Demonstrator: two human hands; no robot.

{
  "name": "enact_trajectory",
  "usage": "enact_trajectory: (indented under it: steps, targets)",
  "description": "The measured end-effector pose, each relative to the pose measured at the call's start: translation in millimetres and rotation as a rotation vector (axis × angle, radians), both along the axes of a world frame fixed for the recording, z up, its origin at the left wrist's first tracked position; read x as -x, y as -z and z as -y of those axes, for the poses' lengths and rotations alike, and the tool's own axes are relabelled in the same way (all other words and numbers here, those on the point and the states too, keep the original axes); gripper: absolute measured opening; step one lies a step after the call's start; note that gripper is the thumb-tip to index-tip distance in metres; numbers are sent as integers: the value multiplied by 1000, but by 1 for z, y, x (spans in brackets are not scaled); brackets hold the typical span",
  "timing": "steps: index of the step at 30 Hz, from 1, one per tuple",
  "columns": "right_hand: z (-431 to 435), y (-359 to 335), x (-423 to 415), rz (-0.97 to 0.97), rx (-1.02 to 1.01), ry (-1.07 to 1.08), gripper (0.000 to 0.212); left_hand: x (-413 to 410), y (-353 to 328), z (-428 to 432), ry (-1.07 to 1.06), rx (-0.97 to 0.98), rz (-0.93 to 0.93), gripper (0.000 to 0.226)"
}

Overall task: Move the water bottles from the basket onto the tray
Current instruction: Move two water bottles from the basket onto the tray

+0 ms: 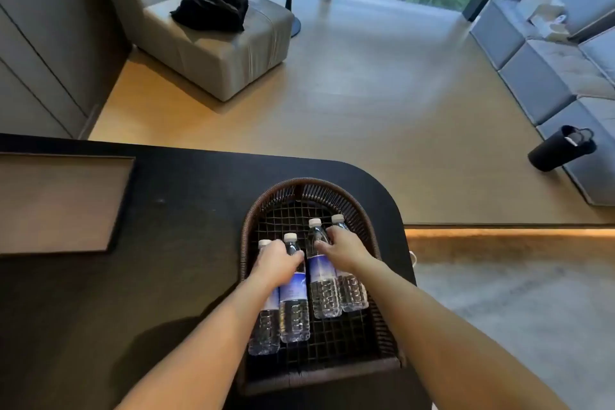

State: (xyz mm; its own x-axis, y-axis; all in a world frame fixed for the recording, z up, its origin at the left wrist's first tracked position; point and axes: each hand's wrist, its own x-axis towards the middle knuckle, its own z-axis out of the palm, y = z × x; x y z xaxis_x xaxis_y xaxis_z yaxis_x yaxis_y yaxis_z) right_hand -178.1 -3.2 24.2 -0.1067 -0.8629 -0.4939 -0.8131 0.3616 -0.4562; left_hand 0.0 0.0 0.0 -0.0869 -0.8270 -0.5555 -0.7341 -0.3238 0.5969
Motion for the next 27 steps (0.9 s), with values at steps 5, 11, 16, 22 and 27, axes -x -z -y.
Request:
enact_trajectory:
  steps: [5,11,16,22,27]
  targets:
    - [25,10,0,-20,-56,-46,27,3,1,19,27,-74,91,36]
    - [38,28,-1,-11,-167,-84,26,8,-3,34,136,-132,204,39]
    - [41,37,1,-55,-144,-93,36,10,-5,37,164,-129,278,42]
    - [35,32,2,-1,-62,-32,49,7,-9,34,65,-124,204,40]
    - [15,15,2,24,63,-39,45,3,-10,18,-12,-96,79,35]
